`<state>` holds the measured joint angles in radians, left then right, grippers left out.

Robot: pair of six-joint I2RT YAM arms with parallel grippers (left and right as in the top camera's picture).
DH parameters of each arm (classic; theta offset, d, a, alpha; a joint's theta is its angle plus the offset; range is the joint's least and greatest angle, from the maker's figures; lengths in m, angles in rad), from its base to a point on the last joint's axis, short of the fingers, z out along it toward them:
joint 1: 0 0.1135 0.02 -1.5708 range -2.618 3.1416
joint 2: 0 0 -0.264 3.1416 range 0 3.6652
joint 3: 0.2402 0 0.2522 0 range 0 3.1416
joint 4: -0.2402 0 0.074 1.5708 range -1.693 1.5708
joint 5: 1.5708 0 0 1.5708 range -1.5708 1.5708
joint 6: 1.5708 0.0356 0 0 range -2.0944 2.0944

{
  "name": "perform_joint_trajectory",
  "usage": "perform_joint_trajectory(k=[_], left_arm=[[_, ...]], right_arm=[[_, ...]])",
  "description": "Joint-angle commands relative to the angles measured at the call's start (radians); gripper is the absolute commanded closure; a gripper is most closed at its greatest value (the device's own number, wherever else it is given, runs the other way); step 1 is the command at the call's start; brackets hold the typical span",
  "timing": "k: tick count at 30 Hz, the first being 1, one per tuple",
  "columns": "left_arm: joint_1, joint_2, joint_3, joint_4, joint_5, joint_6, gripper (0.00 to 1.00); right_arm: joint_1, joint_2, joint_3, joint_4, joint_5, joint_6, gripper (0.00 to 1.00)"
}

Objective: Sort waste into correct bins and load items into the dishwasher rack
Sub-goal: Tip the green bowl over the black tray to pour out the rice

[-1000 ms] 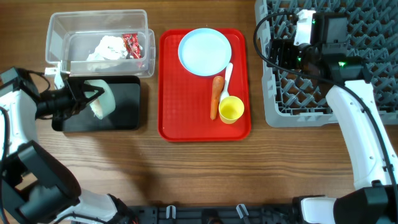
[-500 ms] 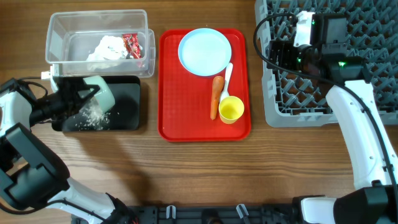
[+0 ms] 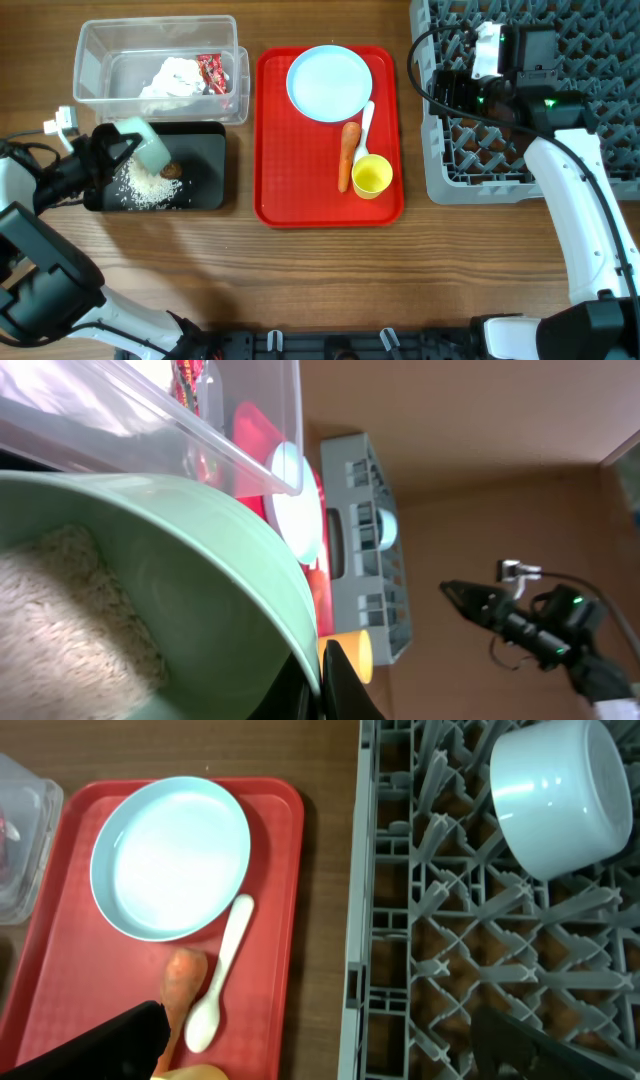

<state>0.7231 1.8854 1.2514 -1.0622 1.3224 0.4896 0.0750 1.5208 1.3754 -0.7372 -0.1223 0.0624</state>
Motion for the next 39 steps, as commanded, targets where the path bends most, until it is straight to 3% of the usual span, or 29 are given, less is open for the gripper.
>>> perform_joint_trajectory(k=[1,20,39], left_arm=[[0.048,0.01,-0.005,-0.032,0.097,0.027,0.96],[0.094,0.01,-0.004,-0.169,0.255,0.047,0.96],[0.05,0.005,-0.004,-0.18,0.203,0.083,0.96]], right_arm=[[0.0,-0.023,0.006,-0.019,0.018,-0.01,0.01],[0.0,-0.023,0.006,-0.027,0.018,-0.01,0.01],[0.0,-0.023,0.006,-0.014,-0.011,-0.007,0.0]])
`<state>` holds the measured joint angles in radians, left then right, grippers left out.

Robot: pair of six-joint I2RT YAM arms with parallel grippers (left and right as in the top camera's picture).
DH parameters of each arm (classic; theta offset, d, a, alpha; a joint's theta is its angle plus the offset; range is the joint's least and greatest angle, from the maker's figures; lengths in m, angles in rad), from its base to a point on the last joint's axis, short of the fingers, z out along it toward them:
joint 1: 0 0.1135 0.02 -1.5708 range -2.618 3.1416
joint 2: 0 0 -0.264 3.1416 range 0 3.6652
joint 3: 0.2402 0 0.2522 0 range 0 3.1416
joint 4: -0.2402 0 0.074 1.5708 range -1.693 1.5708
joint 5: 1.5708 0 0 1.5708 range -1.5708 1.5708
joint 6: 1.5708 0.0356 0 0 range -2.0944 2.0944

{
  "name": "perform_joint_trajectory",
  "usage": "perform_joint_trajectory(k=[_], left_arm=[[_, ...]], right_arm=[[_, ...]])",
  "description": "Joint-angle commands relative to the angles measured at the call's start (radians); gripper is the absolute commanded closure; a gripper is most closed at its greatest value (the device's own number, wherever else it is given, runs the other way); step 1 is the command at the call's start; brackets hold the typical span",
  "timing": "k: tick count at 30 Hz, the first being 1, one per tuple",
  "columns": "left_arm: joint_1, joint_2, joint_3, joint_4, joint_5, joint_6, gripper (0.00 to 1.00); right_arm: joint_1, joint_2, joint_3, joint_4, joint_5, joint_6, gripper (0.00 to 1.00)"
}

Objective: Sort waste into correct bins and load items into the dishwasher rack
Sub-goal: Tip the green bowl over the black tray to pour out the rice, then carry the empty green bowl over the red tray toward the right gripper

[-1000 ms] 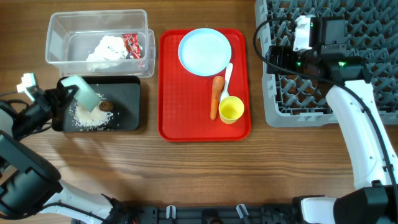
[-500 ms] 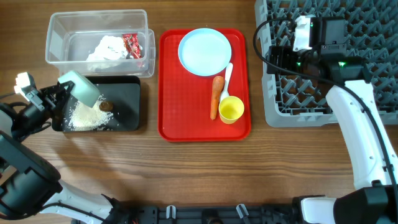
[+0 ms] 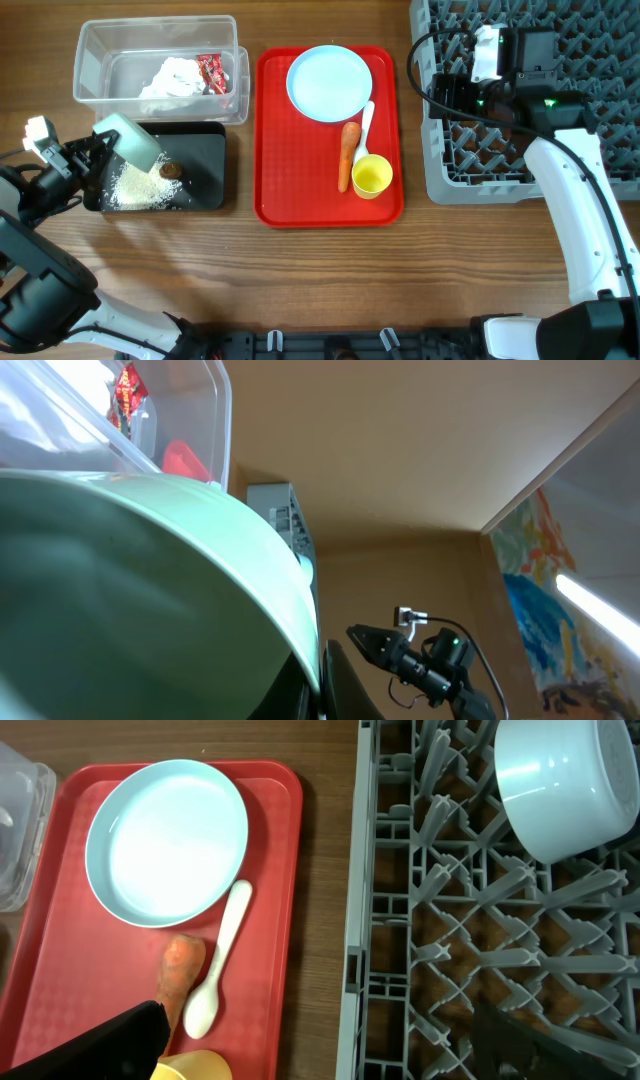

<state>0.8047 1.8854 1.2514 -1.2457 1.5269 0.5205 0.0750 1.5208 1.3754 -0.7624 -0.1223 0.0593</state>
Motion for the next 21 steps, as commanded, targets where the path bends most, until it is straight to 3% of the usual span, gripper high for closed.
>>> perform_joint_trajectory(k=[1,6,12,18,21], left_arm=[[-0.056,-0.002,-0.004,0.003,0.003,0.078,0.96],[-0.195,-0.041,0.002,0.011,-0.006,0.179,0.96],[-0.461,-0.127,0.005,0.038,-0.062,0.4,0.96],[-0.747,-0.159,0.005,0.183,-0.18,0.4,0.96],[-0.892,-0.159,0.005,0.24,-0.354,0.444,0.96]], right_arm=[[0.0,-0.023,0.006,0.017,-0.034,-0.004,0.0],[0.0,-0.023,0.006,0.041,-0.06,-0.004,0.0],[0.0,-0.023,0.006,0.083,-0.06,-0.005,0.0],[0.0,-0.023,0.006,0.138,-0.061,-0.005,0.01],[0.0,-0.023,0.006,0.163,-0.116,-0.007,0.0]])
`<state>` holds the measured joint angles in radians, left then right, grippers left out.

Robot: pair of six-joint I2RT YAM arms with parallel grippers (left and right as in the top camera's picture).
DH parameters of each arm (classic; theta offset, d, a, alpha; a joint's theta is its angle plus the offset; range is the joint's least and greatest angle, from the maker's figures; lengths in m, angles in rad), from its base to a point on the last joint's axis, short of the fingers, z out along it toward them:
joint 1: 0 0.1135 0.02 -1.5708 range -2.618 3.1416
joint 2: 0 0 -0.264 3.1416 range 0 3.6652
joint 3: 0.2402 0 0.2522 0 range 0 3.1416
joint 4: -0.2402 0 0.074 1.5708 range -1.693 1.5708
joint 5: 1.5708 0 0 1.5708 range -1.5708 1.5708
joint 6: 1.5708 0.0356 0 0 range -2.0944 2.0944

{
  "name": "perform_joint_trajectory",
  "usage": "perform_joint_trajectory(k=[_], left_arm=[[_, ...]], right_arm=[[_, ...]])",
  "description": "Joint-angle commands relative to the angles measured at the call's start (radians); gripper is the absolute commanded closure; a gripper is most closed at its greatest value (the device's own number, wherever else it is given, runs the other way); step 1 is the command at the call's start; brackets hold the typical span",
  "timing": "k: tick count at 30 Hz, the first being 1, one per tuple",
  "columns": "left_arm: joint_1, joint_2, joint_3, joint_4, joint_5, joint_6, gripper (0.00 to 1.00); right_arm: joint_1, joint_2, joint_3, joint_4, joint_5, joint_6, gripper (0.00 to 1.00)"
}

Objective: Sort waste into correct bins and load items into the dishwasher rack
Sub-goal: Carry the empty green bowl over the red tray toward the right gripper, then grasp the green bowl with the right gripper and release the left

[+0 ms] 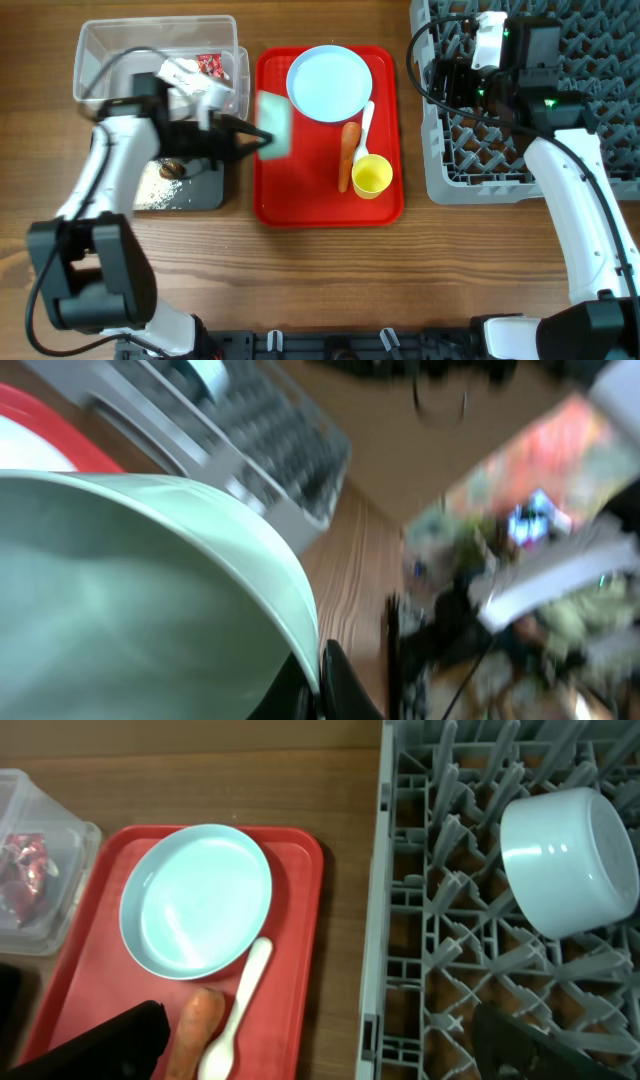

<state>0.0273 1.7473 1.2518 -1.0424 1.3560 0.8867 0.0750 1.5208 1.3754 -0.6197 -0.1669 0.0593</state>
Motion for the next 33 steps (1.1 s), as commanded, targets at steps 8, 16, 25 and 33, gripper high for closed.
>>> perform_joint_trajectory(k=[8,16,25,33], left_arm=[[-0.406,-0.022,0.005,0.104,-0.763,0.212,0.96],[-0.658,-0.076,0.005,0.289,-1.266,0.202,0.96],[-0.713,-0.228,0.005,0.357,-1.373,0.207,0.96],[-0.734,-0.24,0.005,0.359,-1.361,0.21,0.96]], right_arm=[[0.0,-0.023,0.006,0.063,-0.229,-0.007,0.04],[0.0,-0.023,0.006,0.053,-0.318,-0.007,0.04],[0.0,0.037,0.005,0.035,-0.365,-0.005,0.09],[0.061,0.113,0.005,0.037,-0.464,0.005,0.18]])
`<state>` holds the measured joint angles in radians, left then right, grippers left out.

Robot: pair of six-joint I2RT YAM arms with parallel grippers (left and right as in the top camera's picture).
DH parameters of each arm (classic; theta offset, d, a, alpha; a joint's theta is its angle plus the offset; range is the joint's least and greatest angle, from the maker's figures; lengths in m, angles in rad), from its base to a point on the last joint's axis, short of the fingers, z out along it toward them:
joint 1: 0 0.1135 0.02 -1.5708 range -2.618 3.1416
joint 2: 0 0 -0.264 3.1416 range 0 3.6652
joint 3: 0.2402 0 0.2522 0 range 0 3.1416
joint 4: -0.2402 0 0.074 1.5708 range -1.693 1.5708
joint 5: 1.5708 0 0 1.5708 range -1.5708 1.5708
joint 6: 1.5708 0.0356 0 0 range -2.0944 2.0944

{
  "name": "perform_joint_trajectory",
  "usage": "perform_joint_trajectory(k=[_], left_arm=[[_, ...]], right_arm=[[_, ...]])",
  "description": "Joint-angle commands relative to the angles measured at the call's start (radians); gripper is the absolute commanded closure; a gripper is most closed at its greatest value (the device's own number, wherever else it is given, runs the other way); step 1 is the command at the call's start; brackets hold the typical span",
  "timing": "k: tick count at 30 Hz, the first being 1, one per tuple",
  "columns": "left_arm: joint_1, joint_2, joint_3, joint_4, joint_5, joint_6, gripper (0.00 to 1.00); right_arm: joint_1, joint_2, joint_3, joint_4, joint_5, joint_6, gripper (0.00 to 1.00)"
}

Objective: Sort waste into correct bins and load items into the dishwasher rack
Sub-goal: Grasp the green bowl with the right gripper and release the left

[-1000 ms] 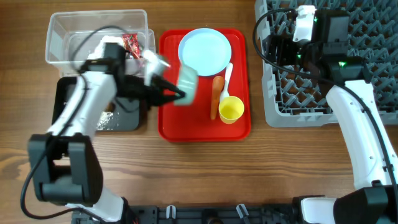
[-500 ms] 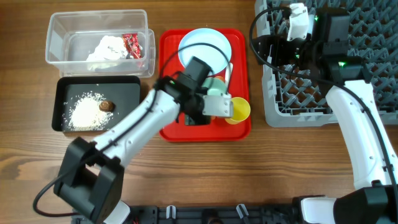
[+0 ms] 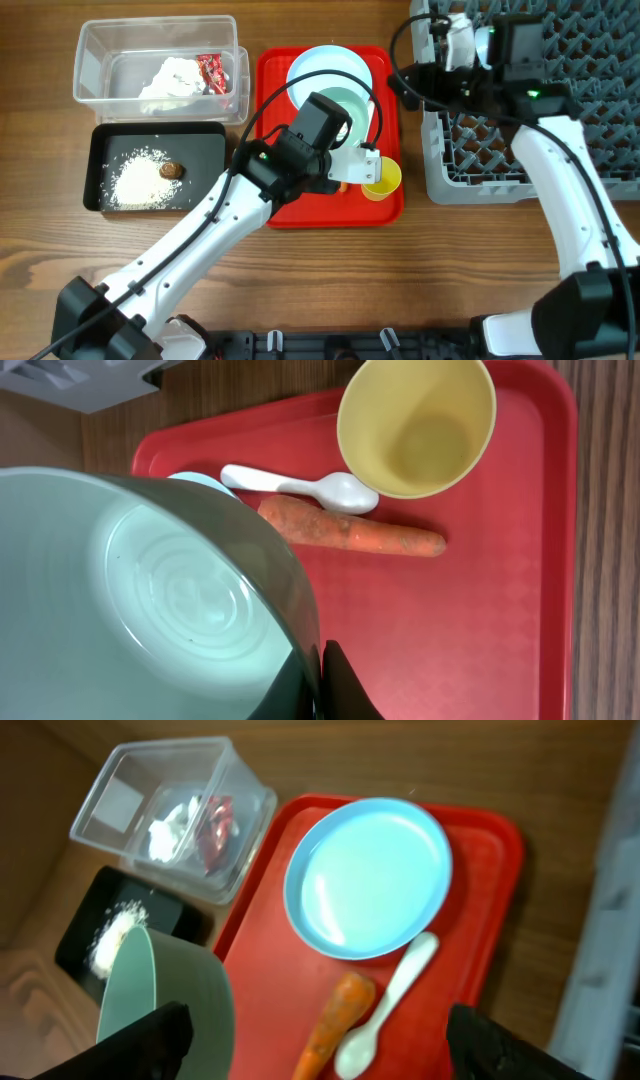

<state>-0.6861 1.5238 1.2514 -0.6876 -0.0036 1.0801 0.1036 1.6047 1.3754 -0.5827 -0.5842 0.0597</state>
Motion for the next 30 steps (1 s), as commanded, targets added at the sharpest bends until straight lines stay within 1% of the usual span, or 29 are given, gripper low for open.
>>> perform_joint_trajectory(k=[1,4,10,15,18,21,22,23,24,25,27,28,29,30], left_arm=[[-0.023,-0.017,0.005,0.003,-0.002,0.016,0.96],[-0.024,-0.017,0.005,0.0,-0.001,0.016,0.96],[-0.024,-0.017,0.005,0.0,0.013,0.012,0.96],[-0.024,-0.017,0.005,0.0,0.013,0.012,0.96],[-0.024,-0.017,0.005,0.0,0.013,0.012,0.96],[-0.024,-0.017,0.005,0.0,0.013,0.012,0.96],[-0.024,-0.017,0.005,0.0,0.013,0.012,0.96],[-0.024,-0.017,0.005,0.0,0.013,0.012,0.96],[-0.024,-0.017,0.005,0.0,0.013,0.012,0.96],[-0.024,-0.017,0.005,0.0,0.013,0.012,0.96],[-0.024,-0.017,0.005,0.0,0.013,0.012,0.96],[-0.024,-0.017,0.005,-0.001,0.013,0.012,0.96],[-0.024,-0.017,0.005,-0.002,0.013,0.012,0.96],[-0.024,-0.017,0.005,-0.003,0.013,0.012,0.96]], right_arm=[[0.04,0.031,0.005,0.004,-0.055,0.007,0.2],[0.062,0.032,0.005,0.048,-0.139,0.015,0.23],[0.116,0.069,0.005,0.06,-0.097,0.023,0.27],[0.145,0.117,0.005,0.059,-0.124,0.03,0.36],[0.146,0.121,0.005,0.059,-0.119,0.029,0.46],[0.146,0.121,0.005,0.058,-0.119,0.03,0.6],[0.146,0.122,0.005,0.059,-0.12,0.029,0.63],[0.146,0.122,0.005,0.06,-0.12,0.03,0.69],[0.146,0.122,0.005,0.063,-0.12,0.03,0.77],[0.146,0.121,0.006,0.069,-0.12,0.03,0.81],[0.146,0.121,0.006,0.078,-0.121,0.03,0.86],[0.146,0.121,0.006,0.077,-0.12,0.03,0.91],[0.146,0.121,0.006,0.074,-0.12,0.029,0.95],[0.146,0.121,0.006,0.072,-0.12,0.024,0.96]])
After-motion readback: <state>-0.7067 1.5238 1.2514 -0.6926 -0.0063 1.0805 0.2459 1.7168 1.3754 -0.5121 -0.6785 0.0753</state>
